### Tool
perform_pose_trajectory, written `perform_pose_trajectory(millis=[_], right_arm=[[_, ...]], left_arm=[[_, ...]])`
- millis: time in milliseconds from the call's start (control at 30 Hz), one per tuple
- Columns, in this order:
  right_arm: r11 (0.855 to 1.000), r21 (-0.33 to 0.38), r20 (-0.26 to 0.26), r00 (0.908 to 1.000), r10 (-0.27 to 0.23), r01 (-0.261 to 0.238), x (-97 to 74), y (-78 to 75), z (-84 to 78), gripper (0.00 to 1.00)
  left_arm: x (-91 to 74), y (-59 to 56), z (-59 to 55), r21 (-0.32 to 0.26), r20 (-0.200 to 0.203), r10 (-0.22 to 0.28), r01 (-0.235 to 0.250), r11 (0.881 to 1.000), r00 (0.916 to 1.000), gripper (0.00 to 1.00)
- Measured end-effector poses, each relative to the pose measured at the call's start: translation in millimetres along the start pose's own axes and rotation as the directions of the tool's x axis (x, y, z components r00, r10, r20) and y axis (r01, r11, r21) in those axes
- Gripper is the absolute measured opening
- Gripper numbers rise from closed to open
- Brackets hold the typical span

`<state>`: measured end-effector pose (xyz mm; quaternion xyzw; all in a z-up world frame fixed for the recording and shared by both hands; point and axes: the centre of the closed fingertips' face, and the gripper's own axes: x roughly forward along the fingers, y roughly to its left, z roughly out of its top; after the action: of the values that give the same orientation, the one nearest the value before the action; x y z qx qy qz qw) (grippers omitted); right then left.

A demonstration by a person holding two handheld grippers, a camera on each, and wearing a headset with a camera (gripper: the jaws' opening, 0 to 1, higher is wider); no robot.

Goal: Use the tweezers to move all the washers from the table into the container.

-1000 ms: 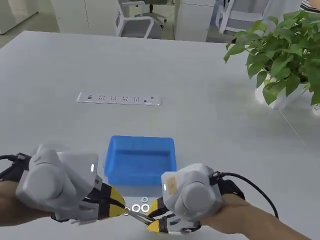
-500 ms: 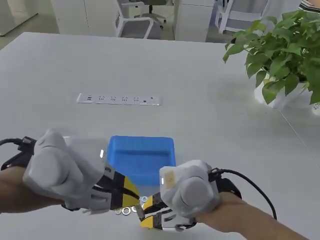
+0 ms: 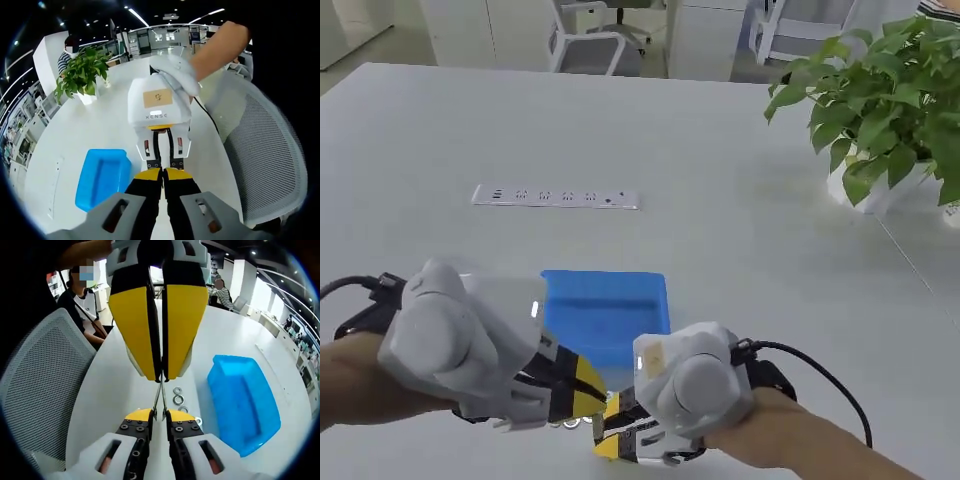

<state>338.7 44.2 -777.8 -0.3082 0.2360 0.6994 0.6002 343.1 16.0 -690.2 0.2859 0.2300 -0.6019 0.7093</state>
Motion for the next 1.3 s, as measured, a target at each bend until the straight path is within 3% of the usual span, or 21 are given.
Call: perform_pose_trajectory(millis=[467, 867, 1300], right_arm=[[1.000, 0.000, 0.008, 0.9999, -0.006, 0.006, 1.0, 0.6, 0.0, 0.12], [1.000, -0.007, 0.005, 0.9999, -0.011, 0.011, 0.6, 0.3, -0.1, 0.13], [0.999, 0.000, 0.012, 0.9991, -0.041, 0.041, -7.5, -12.0, 0.4, 0.13]], left_arm=[[4.4, -0.9, -4.1, -0.012, 0.023, -0.030, 0.030, 0.999, 0.9993, 0.06], [6.5, -5.7, -8.6, 0.027, -0.007, -0.054, 0.054, 0.998, 0.9985, 0.06], [6.3, 5.1, -2.2, 0.055, -0.008, -0.049, 0.049, 0.997, 0.9988, 0.06]])
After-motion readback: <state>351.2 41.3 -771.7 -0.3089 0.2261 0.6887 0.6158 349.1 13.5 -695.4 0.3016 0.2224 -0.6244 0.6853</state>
